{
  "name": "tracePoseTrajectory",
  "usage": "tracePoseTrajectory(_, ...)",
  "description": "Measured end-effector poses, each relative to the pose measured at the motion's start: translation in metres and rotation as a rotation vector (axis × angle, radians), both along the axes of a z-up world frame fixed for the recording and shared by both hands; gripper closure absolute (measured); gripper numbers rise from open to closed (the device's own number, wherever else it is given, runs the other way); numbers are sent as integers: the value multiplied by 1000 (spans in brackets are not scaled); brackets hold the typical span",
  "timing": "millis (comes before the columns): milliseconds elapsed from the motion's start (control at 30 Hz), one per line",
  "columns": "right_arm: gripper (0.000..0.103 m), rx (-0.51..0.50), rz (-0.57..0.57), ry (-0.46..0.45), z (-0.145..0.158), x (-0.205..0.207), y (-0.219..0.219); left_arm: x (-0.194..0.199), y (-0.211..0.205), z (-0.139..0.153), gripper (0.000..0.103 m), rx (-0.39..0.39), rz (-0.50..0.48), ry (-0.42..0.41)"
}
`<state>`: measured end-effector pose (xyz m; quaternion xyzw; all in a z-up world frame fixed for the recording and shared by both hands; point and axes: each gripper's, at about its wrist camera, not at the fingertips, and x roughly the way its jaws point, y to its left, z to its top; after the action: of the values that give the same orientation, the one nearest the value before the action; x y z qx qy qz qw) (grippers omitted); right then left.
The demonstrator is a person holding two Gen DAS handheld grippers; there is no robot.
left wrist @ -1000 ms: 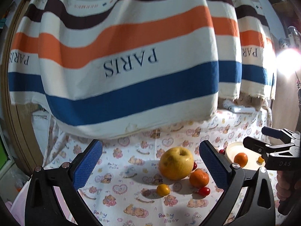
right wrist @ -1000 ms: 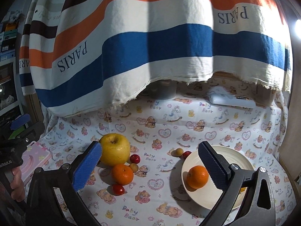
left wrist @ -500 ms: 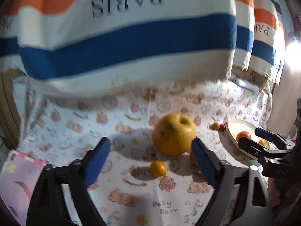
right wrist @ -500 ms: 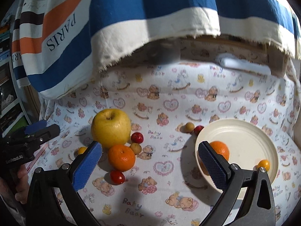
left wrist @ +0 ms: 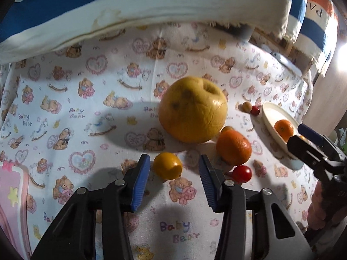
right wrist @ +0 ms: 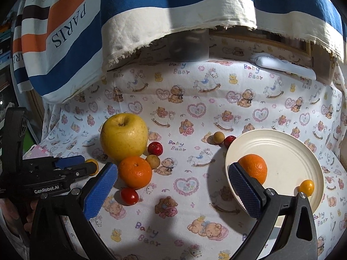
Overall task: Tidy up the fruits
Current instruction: 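Grasp the small yellow citrus with left tool while right grasps a red cherry tomato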
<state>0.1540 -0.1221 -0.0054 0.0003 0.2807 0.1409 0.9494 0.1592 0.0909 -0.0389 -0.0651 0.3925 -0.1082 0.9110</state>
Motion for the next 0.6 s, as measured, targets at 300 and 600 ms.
tracePoseTrajectory(300, 0, -8, 13, 25, -4, 3, 4, 3, 4, -3, 76, -15, 5, 29)
tracePoseTrajectory(600, 45, 55, 157, 206, -25, 16, 19, -17, -3, 22, 76, 50, 8, -91)
